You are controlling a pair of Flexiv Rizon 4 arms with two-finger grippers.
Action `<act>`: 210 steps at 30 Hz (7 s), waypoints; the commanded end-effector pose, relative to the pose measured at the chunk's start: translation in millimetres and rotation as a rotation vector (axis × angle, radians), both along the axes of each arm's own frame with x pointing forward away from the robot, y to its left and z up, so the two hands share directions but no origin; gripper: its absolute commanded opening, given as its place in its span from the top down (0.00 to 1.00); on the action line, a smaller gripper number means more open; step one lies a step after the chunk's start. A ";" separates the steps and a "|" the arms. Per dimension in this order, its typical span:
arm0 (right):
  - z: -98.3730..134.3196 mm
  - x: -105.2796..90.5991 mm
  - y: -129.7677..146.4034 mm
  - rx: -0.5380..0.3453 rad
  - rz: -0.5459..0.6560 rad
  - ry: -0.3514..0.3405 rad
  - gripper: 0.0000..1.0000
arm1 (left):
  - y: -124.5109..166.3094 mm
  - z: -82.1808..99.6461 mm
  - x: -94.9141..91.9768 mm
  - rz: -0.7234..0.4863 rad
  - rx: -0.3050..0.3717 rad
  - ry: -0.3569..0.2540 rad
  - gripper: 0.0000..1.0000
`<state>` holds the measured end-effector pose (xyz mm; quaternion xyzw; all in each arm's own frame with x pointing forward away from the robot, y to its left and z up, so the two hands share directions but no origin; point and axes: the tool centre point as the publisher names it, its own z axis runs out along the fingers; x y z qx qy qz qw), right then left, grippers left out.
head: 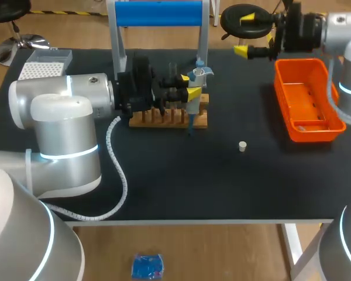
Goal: Invert the test tube, pick up the pipette, mount the tip to pipette, aspirate from beaker and dispense into the tube, eject the tip, return the pipette, and cap with the stopper.
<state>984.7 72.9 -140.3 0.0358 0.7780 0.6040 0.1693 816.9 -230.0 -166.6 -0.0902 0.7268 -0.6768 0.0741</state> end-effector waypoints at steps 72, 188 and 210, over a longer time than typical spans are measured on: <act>-2.2 110.7 96.2 -0.156 -0.074 0.048 0.00 | 109.0 40.1 71.3 0.206 0.062 0.010 1.00; -2.2 110.7 96.2 -0.156 -0.074 0.048 0.00 | 178.4 -4.7 342.6 1.131 0.343 0.394 1.00; -2.2 110.7 96.2 -0.156 -0.074 0.048 0.00 | 176.5 -23.3 347.2 1.163 0.368 0.436 1.00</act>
